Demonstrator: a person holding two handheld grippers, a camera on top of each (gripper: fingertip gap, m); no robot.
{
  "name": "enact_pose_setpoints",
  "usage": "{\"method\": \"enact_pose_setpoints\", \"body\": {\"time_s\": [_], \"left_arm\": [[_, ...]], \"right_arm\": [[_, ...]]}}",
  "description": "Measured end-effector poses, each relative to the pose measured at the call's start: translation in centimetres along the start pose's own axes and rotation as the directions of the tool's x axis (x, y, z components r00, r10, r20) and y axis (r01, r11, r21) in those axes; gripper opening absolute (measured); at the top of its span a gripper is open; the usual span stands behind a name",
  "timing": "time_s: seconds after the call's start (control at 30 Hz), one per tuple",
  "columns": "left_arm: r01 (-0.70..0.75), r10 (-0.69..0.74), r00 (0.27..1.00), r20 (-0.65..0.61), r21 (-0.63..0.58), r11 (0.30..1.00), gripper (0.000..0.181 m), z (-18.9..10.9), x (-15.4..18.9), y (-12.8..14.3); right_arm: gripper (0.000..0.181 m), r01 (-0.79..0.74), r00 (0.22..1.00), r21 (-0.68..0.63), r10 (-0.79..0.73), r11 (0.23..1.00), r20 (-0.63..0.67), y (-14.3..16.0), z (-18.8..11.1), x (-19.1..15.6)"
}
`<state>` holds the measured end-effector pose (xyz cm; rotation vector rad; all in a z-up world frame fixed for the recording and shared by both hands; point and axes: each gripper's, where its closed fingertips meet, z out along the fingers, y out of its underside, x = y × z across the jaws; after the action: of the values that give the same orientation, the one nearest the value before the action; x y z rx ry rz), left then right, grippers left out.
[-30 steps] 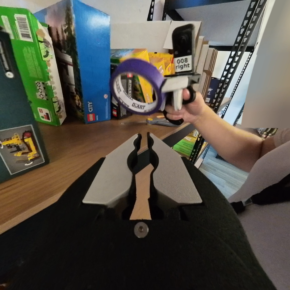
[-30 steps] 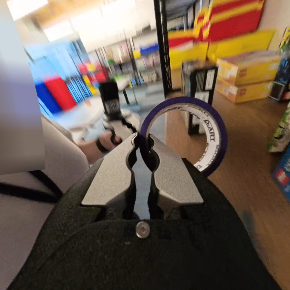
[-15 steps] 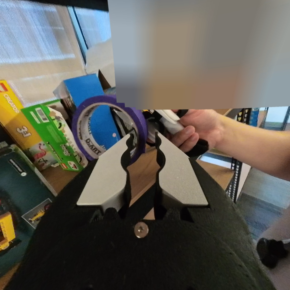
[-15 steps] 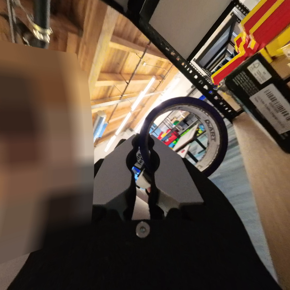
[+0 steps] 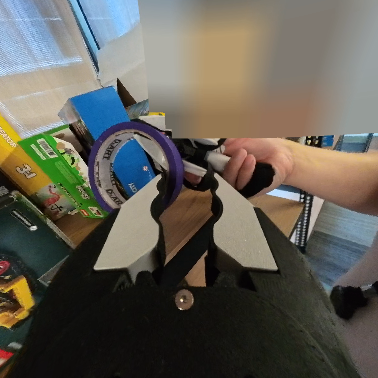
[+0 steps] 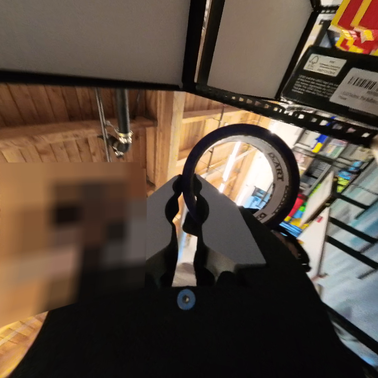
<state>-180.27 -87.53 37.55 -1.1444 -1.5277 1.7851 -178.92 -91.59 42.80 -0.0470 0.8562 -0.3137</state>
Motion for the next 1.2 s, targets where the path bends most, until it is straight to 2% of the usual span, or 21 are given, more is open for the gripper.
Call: {"method": "enact_pose_setpoints", "body": {"time_s": [0.03, 0.17, 0.3, 0.37, 0.47, 0.57, 0.67, 0.73, 0.8, 0.83, 0.93, 1.0, 1.07, 1.13, 1.2], "left_arm": [[-0.035, 0.035, 0.999, 0.006, -0.006, 0.999, 0.041, -0.2, -0.1, 0.1], [-0.208, 0.211, 0.976, 0.054, -0.055, 0.976, 0.035, -1.1, -1.4, 1.2], [-0.284, 0.286, 0.957, 0.052, -0.045, 0.958, 0.02, -1.1, -1.3, 1.3], [-0.284, 0.286, 0.957, 0.038, -0.055, 0.957, 0.02, -1.2, -1.2, 1.3], [-0.182, 0.18, 0.983, -0.043, -0.058, 0.982, 0.015, -1.5, -0.6, 1.3], [-0.007, 0.006, 0.993, -0.114, -0.01, 1.0, 0.009, -2.0, 0.0, 0.4], [0.189, -0.175, 0.975, -0.133, 0.101, 0.977, 0.008, -2.9, -0.5, -1.4], [0.347, -0.321, 0.933, -0.165, 0.172, 0.922, 0.007, -3.7, -1.3, -2.6], [0.481, -0.439, 0.872, -0.218, 0.211, 0.851, 0.007, -4.4, -1.8, -3.4], [0.534, -0.485, 0.84, -0.243, 0.212, 0.819, 0.008, -4.5, -1.9, -3.6], [0.628, -0.572, 0.775, -0.267, 0.23, 0.743, 0.008, -4.5, -2.3, -3.6], [0.661, -0.606, 0.75, -0.266, 0.249, 0.708, 0.008, -4.4, -2.5, -3.5], [0.69, -0.629, 0.723, -0.286, 0.246, 0.681, 0.008, -4.2, -2.4, -3.3], [0.726, -0.655, 0.686, -0.316, 0.242, 0.643, 0.008, -4.1, -2.3, -3.4], [0.759, -0.68, 0.651, -0.339, 0.246, 0.603, 0.008, -4.1, -2.3, -3.3]], "right_arm": [[0.008, -0.049, 0.999, 0.034, 0.049, 0.998, 0.022, -0.3, -0.1, -0.2], [0.008, -0.193, 0.981, 0.098, 0.189, 0.976, 0.048, -0.4, -0.2, 0.0], [0.008, -0.243, 0.97, 0.1, 0.24, 0.965, 0.042, 0.1, 0.2, 0.4], [0.008, -0.256, 0.967, 0.123, 0.255, 0.959, 0.029, -0.2, 0.1, 0.8], [0.014, -0.24, 0.97, 0.127, 0.243, 0.962, -0.01, -0.2, 0.1, 1.7], [0.037, -0.173, 0.984, 0.061, 0.174, 0.983, -0.022, 0.5, 0.8, 1.5], [0.046, -0.012, 0.998, -0.098, 0.007, 0.995, -0.055, 2.4, 1.4, 1.1], [0.05, 0.152, 0.985, -0.18, -0.165, 0.972, -0.056, 3.5, 1.4, 0.8], [0.055, 0.357, 0.92, -0.275, -0.387, 0.893, -0.062, 4.6, 1.1, 1.3], [0.057, 0.471, 0.851, -0.329, -0.52, 0.819, -0.076, 5.1, 0.9, 2.0], [0.054, 0.732, 0.544, -0.456, -0.837, 0.506, -0.056, 6.3, 0.6, 3.8], [0.044, 0.791, 0.355, -0.533, -0.935, 0.299, 0.003, 7.3, 0.5, 5.0], [0.033, 0.793, 0.216, -0.591, -0.975, 0.146, 0.049, 7.9, 0.3, 6.0], [0.023, 0.789, 0.12, -0.613, -0.988, 0.035, 0.098, 8.5, 0.3, 6.6], [0.013, 0.789, 0.034, -0.614, -0.994, -0.039, 0.107, 8.4, 0.3, 6.8]]}}
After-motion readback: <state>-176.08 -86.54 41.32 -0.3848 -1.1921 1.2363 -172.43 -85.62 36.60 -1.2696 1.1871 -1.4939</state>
